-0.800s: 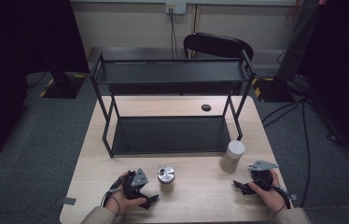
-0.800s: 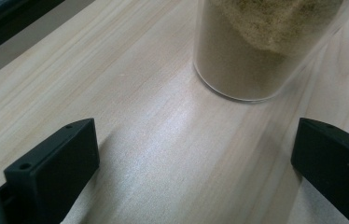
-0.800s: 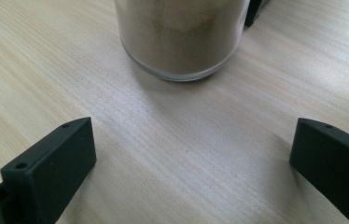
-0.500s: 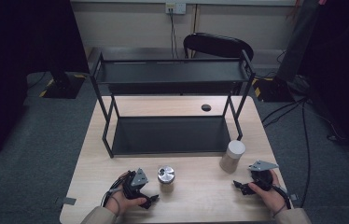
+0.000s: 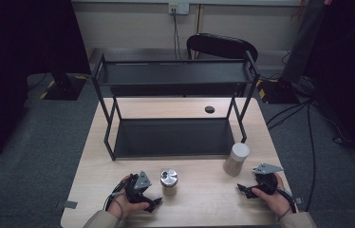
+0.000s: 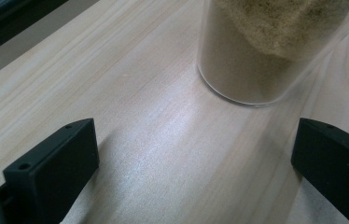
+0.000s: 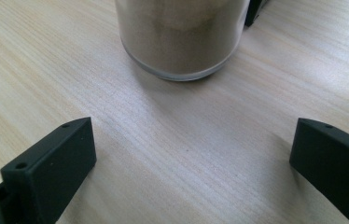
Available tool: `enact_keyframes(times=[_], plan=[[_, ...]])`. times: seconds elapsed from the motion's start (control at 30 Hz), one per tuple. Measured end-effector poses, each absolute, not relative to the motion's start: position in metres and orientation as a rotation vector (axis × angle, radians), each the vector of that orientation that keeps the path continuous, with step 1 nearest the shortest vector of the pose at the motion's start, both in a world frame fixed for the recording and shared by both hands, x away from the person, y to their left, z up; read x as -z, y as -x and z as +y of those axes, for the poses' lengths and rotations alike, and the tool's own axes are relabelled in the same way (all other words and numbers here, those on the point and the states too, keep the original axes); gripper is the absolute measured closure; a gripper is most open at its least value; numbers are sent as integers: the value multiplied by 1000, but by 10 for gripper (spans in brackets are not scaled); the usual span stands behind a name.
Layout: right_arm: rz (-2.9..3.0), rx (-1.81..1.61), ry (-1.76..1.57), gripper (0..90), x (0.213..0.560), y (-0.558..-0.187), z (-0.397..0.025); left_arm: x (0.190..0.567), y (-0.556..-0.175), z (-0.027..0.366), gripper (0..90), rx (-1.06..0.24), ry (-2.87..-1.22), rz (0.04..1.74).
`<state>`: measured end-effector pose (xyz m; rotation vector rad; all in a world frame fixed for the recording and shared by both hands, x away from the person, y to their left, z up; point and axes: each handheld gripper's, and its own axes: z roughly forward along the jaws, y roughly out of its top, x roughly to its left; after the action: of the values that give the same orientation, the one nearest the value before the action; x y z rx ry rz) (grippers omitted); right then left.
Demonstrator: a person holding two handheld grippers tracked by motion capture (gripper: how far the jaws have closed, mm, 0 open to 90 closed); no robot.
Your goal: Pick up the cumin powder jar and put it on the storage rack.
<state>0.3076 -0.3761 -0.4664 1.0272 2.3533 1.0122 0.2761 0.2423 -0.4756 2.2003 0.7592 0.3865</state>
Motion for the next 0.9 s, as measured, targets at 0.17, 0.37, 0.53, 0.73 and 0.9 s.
enact_keyframes(times=[0.17,0.37,0.53,0.73,0.9], plan=[[2353,-1012,-1027,0,466,-308,-376,475,-275,240,0,-391,-2201,777],[2353,-1012,-1028,0,466,-308,-376,473,-277,241,6,-358,-2179,806],[2353,-1012,-1027,0,466,-308,-376,471,-276,241,11,-359,-2163,804],[2353,-1013,-1027,0,466,-308,-376,466,-274,237,13,-357,-2153,796],[2353,-1013,-1027,0,466,-308,-376,465,-274,236,11,-352,-2131,785]])
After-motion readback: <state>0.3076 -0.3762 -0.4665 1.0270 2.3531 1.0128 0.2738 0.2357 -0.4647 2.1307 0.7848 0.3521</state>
